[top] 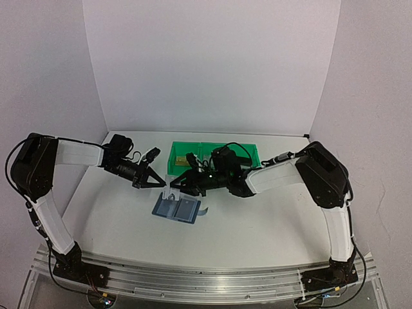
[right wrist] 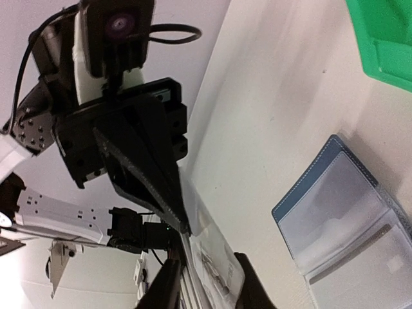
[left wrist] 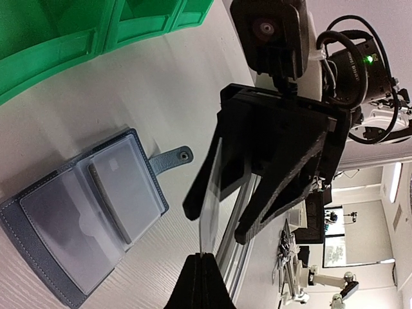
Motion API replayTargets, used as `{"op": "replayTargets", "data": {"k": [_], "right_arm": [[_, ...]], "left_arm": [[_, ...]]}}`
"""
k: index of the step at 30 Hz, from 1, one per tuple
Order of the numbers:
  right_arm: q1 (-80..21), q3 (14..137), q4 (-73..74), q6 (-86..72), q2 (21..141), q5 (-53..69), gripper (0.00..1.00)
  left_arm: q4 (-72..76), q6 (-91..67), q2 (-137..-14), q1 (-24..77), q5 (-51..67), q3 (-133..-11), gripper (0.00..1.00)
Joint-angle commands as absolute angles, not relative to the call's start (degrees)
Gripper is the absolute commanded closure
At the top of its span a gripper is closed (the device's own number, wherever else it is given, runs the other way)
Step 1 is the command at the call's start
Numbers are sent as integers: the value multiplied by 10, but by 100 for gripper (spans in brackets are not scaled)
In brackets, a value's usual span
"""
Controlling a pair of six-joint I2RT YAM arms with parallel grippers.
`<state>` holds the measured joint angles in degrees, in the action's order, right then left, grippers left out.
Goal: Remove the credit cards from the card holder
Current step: Place the credit card in the storage box.
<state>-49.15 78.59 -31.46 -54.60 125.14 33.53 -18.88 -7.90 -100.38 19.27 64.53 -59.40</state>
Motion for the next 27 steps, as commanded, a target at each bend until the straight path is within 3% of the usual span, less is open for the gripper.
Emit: {"op": "replayTargets", "data": {"k": [1,3,5,7,8,13,16,20,27], "right_arm": [[-490,777,-396,-583,1254,386,87],[-489,775,-401,-587,1252,388,99],[-486,772,-403,-594,1252,393,100],[-480,774,-403,-607,1252,409,100],[-477,775,-403,-613,1252,421,100],[-470,788,-376,-612,1244,482,100],[-470,803,-336,-600,1245,501,100],[-471,811,-329,-608,1243,508,100],[-479,849,-328,-626,1261,530,100]], "left_arm": [[-162,-89,-992,189,665,-593,100],[-163,-82,-990,189,672,-591,100],[-182,-49,-983,189,669,-594,94],[-229,50,-964,189,640,-602,65],[-252,109,-952,189,623,-606,54],[-268,516,-815,189,558,-545,39],[-135,690,-699,199,530,-438,38],[83,864,-597,250,440,-293,45],[269,1068,-638,264,420,-221,44]]}}
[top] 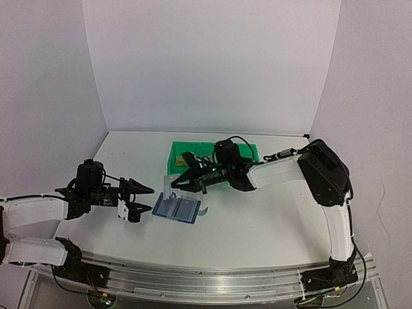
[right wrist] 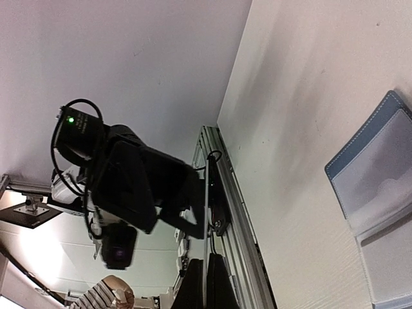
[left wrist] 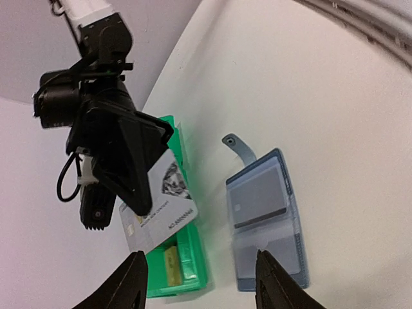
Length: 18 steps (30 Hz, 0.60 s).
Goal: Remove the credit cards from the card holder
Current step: Place the credit card in the storage box.
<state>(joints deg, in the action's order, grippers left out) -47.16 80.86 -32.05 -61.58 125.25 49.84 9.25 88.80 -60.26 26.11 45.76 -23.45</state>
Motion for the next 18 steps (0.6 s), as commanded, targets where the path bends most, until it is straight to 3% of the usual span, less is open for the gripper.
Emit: {"op": "replayTargets", "data": {"k": [1,5,10,15,18], "right_arm": [[-481,853,-328,-627,1263,532,100],[-486,856,-323,-625,1262,532,100],[-488,849,-320,-621,1258,525,100],[-490,859,-320,-620,1263,521,100],[-494,863,-319,-620,1269,521,100]], "left_arm": [[301,1078,-655,264,416,-220,45],[442,1071,-713,265,400,-213,49],[473,1073,-747,265,393,-223,51],[441,1098,-736,273,433,-218,63],[447,1098,-732,282,440,-212,77]]}}
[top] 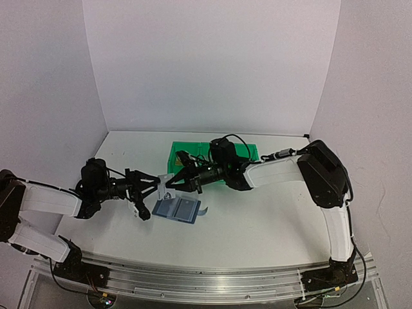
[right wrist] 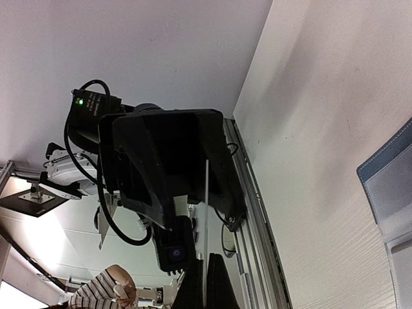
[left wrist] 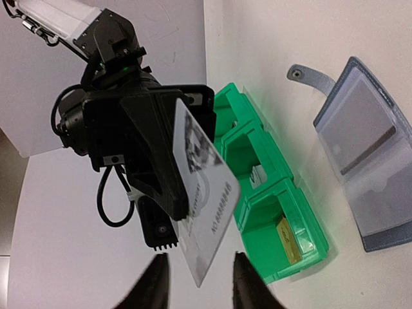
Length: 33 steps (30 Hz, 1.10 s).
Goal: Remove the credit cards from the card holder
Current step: Place the credit card in the storage box.
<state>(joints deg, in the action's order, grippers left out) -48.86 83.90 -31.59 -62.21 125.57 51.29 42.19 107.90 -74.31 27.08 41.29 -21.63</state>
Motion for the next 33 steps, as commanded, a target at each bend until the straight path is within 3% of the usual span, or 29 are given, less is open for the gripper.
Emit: {"op": "replayTargets", "data": {"k": [1,7,18,23,26,29,33], "right_arm": [[-494,864,-319,-620,1270,522,100],[-495,868,-319,-621,1274,522,100],[-495,877,-318,-626,1279,516,100],[-473,850,-307,-617,1238,463,71],[-439,839,-214,-555,1169,382,56],[-403,854,-41,-459,1102,254,47],[-350,845,115,-423,1035,106,43]], "left_arm": [[445,1098,-730,284,441,-213,81],[417,1104,-716,286,454,-213,98],[330,1131,-685,287,498,-215,100],[304,1073,-678,302,451,-234,100],[296,1020,-686,322,384,-257,100],[276,954,-716,346,303,-312,100],[189,860,-793,388,195,-444,100]]}}
